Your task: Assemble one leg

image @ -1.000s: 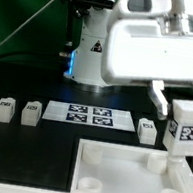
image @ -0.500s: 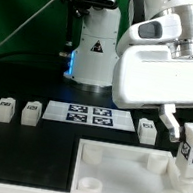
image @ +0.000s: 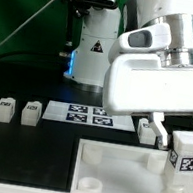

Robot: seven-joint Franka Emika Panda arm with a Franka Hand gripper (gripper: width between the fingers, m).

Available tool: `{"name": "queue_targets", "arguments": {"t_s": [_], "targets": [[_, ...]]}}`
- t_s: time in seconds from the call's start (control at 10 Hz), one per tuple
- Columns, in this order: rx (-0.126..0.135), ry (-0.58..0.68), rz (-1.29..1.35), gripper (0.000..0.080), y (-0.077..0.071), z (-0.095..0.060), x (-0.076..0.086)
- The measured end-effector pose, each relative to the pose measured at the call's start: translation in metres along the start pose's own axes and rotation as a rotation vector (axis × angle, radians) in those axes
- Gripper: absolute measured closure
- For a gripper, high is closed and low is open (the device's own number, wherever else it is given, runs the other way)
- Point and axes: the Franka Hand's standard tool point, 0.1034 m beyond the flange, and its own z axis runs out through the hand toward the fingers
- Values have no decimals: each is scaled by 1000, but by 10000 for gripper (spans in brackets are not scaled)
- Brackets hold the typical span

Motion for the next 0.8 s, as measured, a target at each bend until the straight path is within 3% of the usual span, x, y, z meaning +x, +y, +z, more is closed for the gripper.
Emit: {"name": "queue_targets", "arguments": {"t_s": [0.5,0.8], "targets": [[-3,9,7,508,-1,8,-11],[-28,18,51,508,-1,11,-14]]}}
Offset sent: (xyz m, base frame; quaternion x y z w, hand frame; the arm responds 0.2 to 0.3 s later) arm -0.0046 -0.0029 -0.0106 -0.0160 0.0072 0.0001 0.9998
